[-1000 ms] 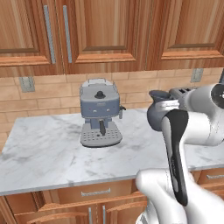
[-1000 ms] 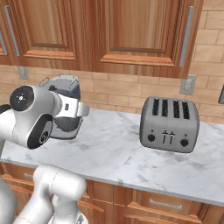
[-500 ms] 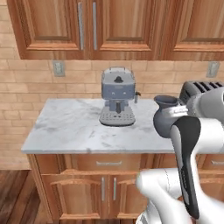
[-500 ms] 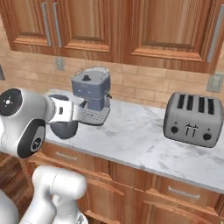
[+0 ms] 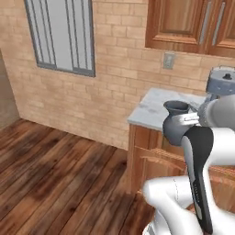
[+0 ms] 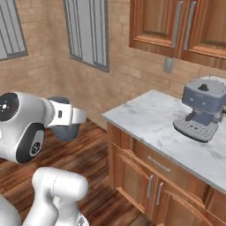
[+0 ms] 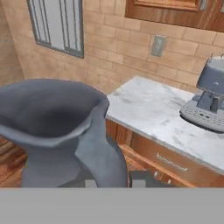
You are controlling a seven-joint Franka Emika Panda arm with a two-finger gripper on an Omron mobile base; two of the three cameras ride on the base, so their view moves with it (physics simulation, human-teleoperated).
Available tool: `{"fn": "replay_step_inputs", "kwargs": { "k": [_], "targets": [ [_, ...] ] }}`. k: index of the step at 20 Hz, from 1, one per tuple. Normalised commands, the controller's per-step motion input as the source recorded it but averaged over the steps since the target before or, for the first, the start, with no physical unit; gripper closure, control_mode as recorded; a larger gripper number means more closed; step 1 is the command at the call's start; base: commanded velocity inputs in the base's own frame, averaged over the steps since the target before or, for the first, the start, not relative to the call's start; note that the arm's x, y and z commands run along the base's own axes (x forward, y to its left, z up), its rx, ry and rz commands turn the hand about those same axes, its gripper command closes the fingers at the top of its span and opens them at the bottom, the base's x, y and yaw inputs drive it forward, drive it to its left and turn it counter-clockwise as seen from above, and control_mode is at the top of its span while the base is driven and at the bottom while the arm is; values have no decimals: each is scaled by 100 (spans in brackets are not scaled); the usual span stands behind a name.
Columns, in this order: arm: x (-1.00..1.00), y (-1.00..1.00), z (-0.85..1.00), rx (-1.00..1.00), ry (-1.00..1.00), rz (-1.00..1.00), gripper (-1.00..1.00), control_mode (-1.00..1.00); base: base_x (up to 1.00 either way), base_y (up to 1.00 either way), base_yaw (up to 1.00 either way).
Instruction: Move the bell pepper and bread from the top shelf to the second highest shelf to make space. Then, place the pitcher from the counter on the cleared top shelf.
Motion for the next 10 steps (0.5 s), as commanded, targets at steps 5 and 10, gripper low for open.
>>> {"fn": "replay_step_inputs", "kwargs": {
  "k": [5, 10],
  "targets": [
    [0, 0, 0, 0, 0, 0, 100, 100, 0, 88, 75],
    [0, 0, 0, 0, 0, 0, 100, 100, 0, 79, 77]
  ]
}}
